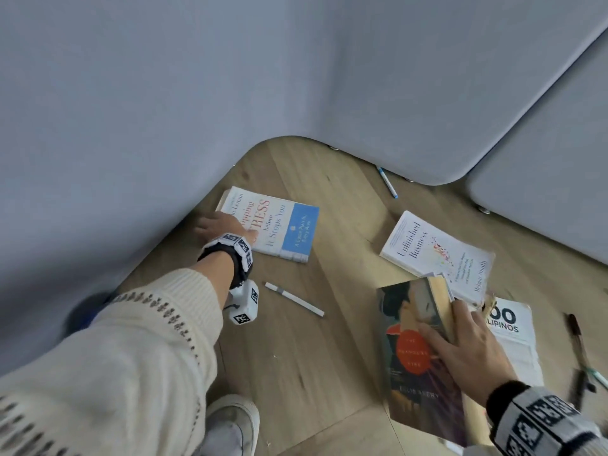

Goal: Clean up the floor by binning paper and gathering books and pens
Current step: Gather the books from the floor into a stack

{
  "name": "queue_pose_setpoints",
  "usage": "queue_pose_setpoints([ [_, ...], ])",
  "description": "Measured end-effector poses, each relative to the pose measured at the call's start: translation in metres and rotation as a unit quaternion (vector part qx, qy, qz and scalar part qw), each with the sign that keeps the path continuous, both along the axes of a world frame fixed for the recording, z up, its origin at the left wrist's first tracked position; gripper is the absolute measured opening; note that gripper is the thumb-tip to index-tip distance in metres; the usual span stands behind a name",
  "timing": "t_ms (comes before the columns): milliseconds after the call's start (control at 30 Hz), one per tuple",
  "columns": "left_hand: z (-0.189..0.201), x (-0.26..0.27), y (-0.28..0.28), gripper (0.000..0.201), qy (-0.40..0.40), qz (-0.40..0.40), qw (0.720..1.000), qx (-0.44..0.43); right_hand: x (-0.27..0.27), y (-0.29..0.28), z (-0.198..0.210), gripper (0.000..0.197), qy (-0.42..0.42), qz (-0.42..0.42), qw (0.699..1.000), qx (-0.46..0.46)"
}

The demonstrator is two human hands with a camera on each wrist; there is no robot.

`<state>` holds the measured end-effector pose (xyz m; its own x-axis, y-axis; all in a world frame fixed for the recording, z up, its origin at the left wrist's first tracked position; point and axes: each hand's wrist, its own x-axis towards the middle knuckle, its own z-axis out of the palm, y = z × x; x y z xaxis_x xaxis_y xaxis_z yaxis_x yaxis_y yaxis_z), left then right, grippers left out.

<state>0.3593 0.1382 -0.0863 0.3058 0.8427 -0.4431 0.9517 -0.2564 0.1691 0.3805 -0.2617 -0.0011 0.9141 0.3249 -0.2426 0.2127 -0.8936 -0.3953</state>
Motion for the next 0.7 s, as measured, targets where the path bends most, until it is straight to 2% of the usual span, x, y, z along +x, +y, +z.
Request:
queue_pose_setpoints([
  [67, -0.004, 0.001, 0.007, 0.095, -0.026, -0.009, 0.997, -0.066, 0.004, -0.005, -0.004, 0.035, 0.012, -0.014, 1.0, 0.016],
  [133, 0.0, 0.002, 0.012, 0.08, -0.067, -0.017, 0.986, -0.151, 0.009, -0.012, -0.009, 0.035, 0.04, -0.024, 0.999, 0.023],
  [233, 0.006, 0.011, 0.004, 0.056, -0.188, 0.047, 0.956, -0.221, 0.015, -0.025, -0.012, 0.031, 0.106, -0.049, 0.99, 0.079],
  [300, 0.014, 0.023, -0.013, 0.041, -0.311, 0.085, 0.917, -0.234, 0.014, -0.035, -0.014, 0.024, 0.175, -0.099, 0.967, 0.154],
  [367, 0.026, 0.034, -0.029, 0.034, -0.417, 0.1, 0.868, -0.25, 0.014, -0.049, -0.026, 0.03, 0.22, -0.151, 0.944, 0.195],
  [400, 0.032, 0.038, -0.035, 0.03, -0.465, 0.093, 0.848, -0.235, 0.013, -0.058, -0.035, 0.034, 0.218, -0.165, 0.944, 0.186],
  [500, 0.068, 0.045, -0.055, 0.024, -0.54, 0.018, 0.824, -0.17, 0.018, -0.071, -0.036, 0.038, 0.183, -0.146, 0.96, 0.155],
  [533, 0.08, 0.045, -0.063, 0.025, -0.558, -0.005, 0.81, -0.182, 0.019, -0.069, -0.027, 0.043, 0.176, -0.131, 0.959, 0.176],
  [600, 0.099, 0.045, -0.079, 0.034, -0.59, -0.034, 0.772, -0.233, 0.025, -0.067, -0.009, 0.069, 0.173, -0.089, 0.958, 0.21],
  [633, 0.105, 0.044, -0.089, 0.033, -0.597, -0.045, 0.76, -0.255, 0.028, -0.063, 0.004, 0.076, 0.179, -0.063, 0.956, 0.224],
  [700, 0.11, 0.039, -0.115, 0.022, -0.595, -0.061, 0.744, -0.297, 0.032, -0.056, 0.02, 0.074, 0.201, -0.037, 0.939, 0.277],
])
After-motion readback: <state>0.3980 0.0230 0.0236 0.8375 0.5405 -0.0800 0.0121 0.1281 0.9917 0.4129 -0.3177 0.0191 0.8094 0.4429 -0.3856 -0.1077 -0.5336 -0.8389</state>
